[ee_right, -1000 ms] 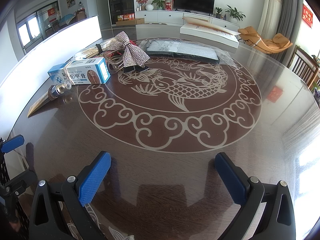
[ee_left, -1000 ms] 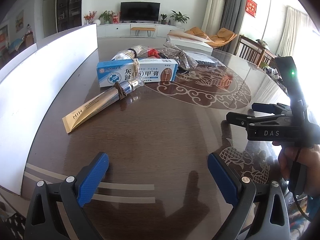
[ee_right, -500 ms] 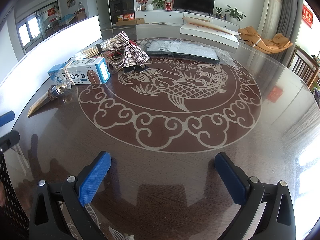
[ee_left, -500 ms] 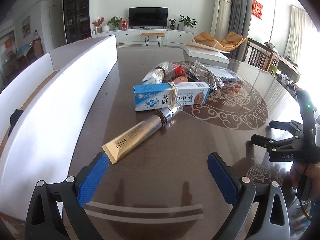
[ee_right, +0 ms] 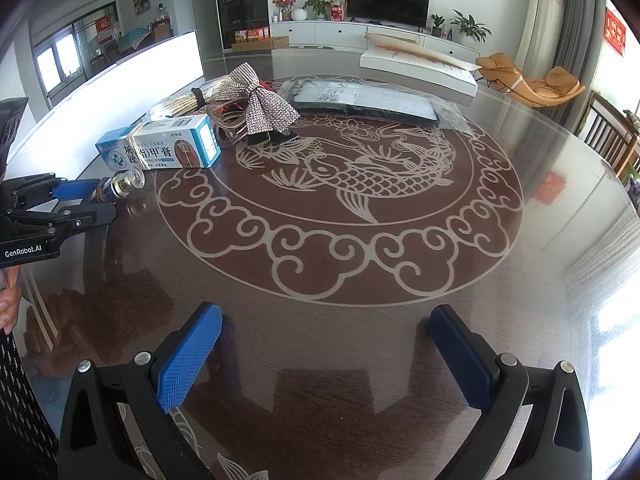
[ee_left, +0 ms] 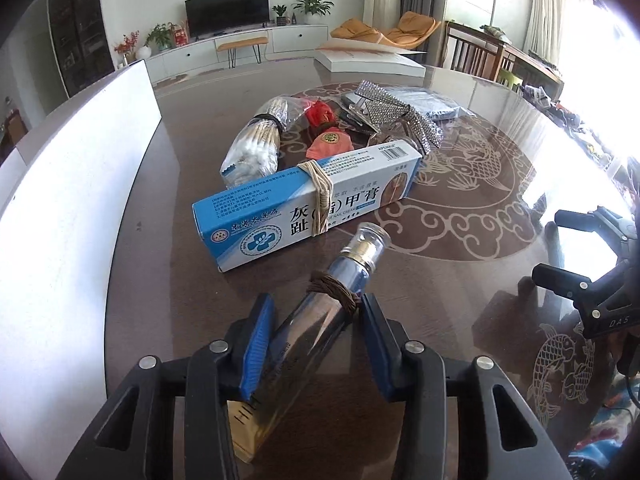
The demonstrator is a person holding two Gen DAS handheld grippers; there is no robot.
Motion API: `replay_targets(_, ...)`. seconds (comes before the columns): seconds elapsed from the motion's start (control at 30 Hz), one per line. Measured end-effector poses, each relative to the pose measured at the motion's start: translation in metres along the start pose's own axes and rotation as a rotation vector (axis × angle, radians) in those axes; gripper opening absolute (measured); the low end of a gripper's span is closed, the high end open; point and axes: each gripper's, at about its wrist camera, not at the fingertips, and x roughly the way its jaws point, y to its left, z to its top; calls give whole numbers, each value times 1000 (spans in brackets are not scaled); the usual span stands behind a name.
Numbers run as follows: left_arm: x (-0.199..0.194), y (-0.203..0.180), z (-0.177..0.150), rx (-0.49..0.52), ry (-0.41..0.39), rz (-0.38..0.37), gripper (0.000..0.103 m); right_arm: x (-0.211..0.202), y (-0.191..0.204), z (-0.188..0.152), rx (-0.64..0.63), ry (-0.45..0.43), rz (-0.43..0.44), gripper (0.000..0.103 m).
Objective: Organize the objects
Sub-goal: 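Close left gripper on the gold tube while right gripper grasps the blue ointment box, then carry the gold tube and blue box toward the white tray with both grippers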
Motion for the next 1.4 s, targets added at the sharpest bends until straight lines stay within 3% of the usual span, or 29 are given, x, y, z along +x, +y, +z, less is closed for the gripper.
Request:
replay_targets(0.07, -7, -5, -13, -26, -15, 48, 25, 0, 0, 0, 0, 0, 0, 103)
replay_targets(0.23, -32, -14, -51, -174, -47, 130, 25, -4, 3, 0, -12, -15, -4, 103)
replay_targets(0.33, -44, -14, -68, -217, -56, 150, 25, -17, 14, 6, -46, -92, 168, 103)
replay_targets(0.47, -50, -7, -77, -237, -76, 140, 25, -21, 62, 61, -234, -142, 228, 103)
replay_targets(0.6, -51, -5, -78, -237, -89, 146, 25, 6, 125, 121, -491, -47, 292, 103)
replay_targets(0.67, -51, -6, -78, -233, -93, 148, 25, 24, 153, 134, -616, 42, 310, 98)
replay_targets(0.73, -50, -7, -77, -226, -96, 150, 25, 40, 174, 135, -727, 110, 279, 76)
replay_targets(0.8, -50, -7, -78, -221, -97, 151, 25, 50, 182, 135, -763, 157, 258, 63)
replay_targets(0.9, -50, -5, -79, -227, -97, 146, 25, 55, 176, 133, -694, 200, 267, 40)
replay_targets(0.93, -50, -5, -78, -230, -97, 143, 25, 53, 172, 129, -660, 196, 273, 37)
replay_targets(1.07, -49, -5, -76, -234, -96, 145, 25, 34, 152, 104, -514, 192, 314, 33)
replay_targets(1.4, -47, -6, -74, -233, -96, 149, 25, -6, 46, 25, 78, 194, 549, 30)
